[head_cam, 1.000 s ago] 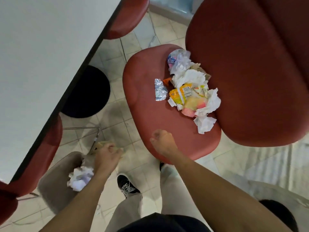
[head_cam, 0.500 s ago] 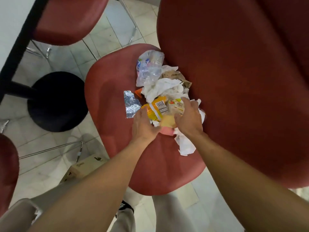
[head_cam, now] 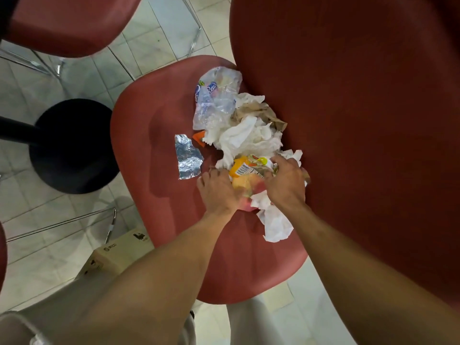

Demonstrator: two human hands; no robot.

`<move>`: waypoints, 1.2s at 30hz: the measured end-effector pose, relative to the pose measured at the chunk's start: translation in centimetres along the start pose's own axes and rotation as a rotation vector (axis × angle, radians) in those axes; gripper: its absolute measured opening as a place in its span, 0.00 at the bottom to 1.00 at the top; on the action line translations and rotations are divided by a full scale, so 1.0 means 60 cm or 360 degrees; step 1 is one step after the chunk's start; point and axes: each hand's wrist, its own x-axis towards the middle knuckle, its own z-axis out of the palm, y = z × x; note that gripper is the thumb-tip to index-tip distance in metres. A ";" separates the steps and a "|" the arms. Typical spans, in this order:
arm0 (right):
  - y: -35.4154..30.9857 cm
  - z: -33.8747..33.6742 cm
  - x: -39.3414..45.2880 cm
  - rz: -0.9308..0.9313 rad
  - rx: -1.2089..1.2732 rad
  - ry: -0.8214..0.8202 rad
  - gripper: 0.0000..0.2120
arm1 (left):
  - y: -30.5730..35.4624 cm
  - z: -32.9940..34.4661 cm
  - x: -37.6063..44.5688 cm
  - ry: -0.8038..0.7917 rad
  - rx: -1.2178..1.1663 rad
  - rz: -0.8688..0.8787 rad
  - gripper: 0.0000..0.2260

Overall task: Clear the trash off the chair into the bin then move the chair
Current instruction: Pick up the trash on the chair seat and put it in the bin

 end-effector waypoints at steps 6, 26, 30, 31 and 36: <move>-0.008 -0.016 -0.028 -0.0071 0.0266 0.0108 0.14 | -0.028 -0.040 -0.019 0.0017 -0.0177 0.0030 0.13; -0.176 -0.037 -0.279 -0.0207 0.0563 0.0253 0.14 | -0.202 -0.257 -0.201 0.0030 -0.0714 -0.0266 0.18; -0.181 -0.024 -0.321 -0.0226 0.0560 0.0253 0.12 | -0.226 -0.260 -0.220 -0.0141 -0.0767 -0.0208 0.18; -0.181 -0.021 -0.330 -0.0211 0.0560 0.0257 0.12 | -0.229 -0.258 -0.223 -0.0197 -0.0762 -0.0180 0.18; -0.176 -0.010 -0.360 -0.0200 0.0569 0.0236 0.13 | -0.240 -0.252 -0.242 -0.0303 -0.0788 -0.0105 0.17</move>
